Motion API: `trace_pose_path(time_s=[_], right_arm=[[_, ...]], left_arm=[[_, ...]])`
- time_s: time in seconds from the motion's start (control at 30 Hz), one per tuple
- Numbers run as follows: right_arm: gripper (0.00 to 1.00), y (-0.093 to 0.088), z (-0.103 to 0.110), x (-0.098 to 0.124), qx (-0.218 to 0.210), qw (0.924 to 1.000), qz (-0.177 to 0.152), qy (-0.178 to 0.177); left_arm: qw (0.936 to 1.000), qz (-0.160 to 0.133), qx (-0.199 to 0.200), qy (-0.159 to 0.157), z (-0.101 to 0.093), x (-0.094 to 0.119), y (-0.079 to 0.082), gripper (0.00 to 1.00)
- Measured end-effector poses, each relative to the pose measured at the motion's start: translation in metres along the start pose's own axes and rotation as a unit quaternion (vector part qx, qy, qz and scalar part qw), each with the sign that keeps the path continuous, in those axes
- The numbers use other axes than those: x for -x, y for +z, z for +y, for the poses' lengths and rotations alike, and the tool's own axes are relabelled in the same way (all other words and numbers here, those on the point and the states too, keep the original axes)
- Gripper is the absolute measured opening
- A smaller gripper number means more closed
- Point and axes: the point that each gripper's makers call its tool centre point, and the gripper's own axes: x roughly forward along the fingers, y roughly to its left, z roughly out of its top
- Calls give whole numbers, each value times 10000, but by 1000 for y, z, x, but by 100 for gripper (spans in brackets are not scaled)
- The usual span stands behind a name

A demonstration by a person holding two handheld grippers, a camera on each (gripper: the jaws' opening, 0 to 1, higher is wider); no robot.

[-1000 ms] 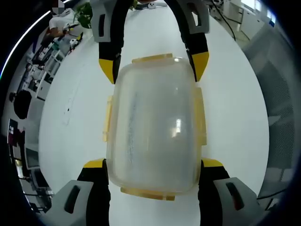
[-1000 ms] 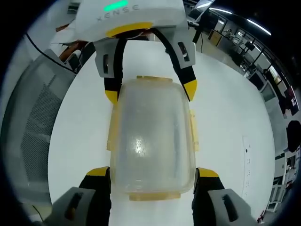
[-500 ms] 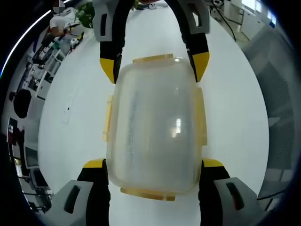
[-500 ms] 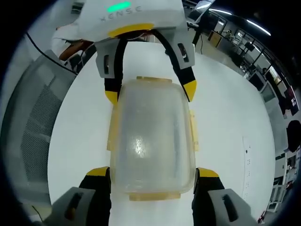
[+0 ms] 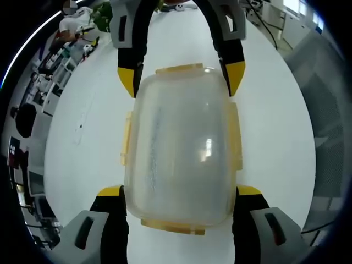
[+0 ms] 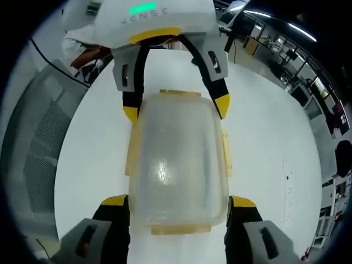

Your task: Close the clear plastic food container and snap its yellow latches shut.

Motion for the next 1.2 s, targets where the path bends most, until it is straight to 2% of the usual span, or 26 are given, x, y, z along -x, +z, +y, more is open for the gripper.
trace_pose_path(time_s=[1.2], right_arm=[[69,-3,-29,-2,22,10000,-63,10]], left_arm=[[10000,11,38,2,27,-8,1,76]])
